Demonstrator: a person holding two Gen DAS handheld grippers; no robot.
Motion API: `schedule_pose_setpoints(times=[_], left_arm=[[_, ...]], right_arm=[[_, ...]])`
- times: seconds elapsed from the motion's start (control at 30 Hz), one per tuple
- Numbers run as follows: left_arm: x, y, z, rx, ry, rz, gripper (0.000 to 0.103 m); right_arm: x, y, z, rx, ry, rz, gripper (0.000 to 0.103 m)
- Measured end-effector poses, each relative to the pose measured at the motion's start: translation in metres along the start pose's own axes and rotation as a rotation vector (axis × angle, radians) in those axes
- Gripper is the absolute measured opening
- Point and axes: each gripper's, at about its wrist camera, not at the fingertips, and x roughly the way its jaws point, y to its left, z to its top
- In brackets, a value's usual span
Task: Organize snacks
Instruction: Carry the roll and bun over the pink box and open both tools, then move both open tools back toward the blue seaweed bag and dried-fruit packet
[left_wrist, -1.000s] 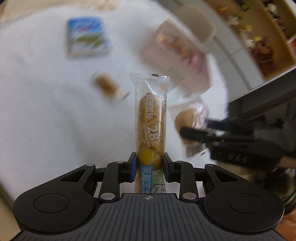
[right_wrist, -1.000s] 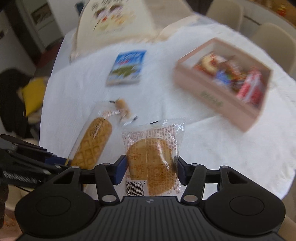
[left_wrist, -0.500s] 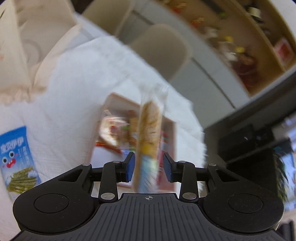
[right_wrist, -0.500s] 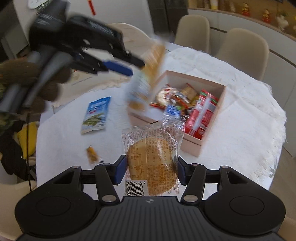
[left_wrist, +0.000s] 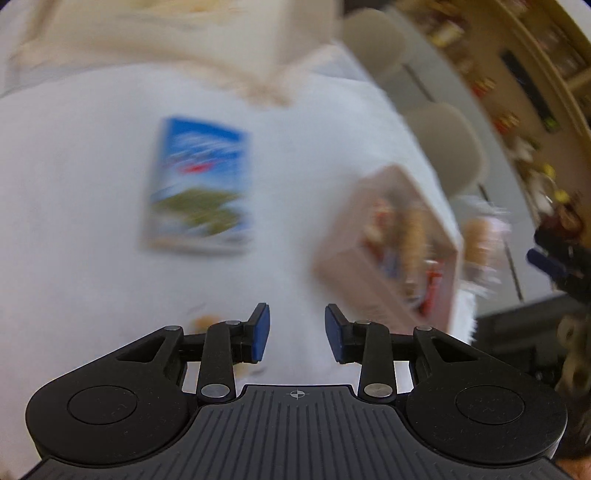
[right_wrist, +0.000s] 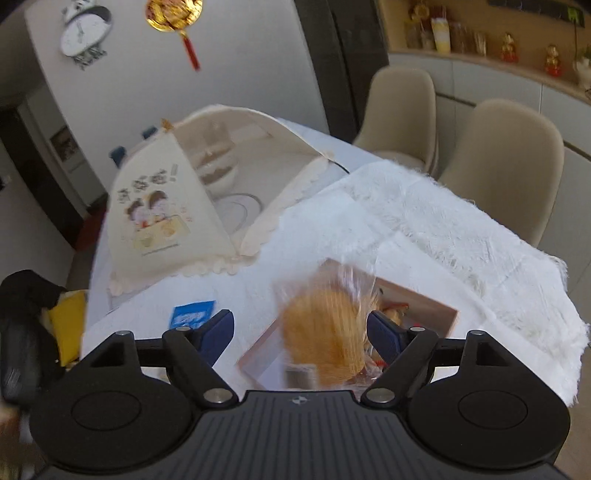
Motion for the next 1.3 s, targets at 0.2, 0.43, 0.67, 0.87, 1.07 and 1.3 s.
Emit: schedule_pose_setpoints(times=[0.2, 0.43, 0.67, 0.87, 1.07, 1.3], left_arm=[[-0.024, 0.075, -0.015, -0.14, -0.027, 0.187, 0.037], [-0.031, 0.093, -0.029, -0.104, -0.055, 0.305, 0.037], [-0.042, 0.103, -0.034, -0.118, -0.045, 0.36, 0.037], [-0.06, 0.112, -0.041, -0.138, -0.053, 0.391, 0.037], [-0.068, 0.116, -0.045, -0.111, -0.055, 0.466, 0.037], [-0.07, 0.122, -0.052, -0.104, -0.042, 0.494, 0.037]], right_arm=[[0.058, 0.016, -0.012, 0.047, 0.13, 0.092, 0.08], [0.127, 0.097, -0.085, -0.097, 0.332, 0.21, 0.08], [0.15, 0.188, -0.164, -0.425, 0.358, 0.184, 0.08], [0.136, 0.231, -0.194, -0.568, 0.39, 0.265, 0.08], [0.123, 0.254, -0.205, -0.655, 0.468, 0.329, 0.08], [0.108, 0.274, -0.225, -0.71, 0.536, 0.398, 0.079]])
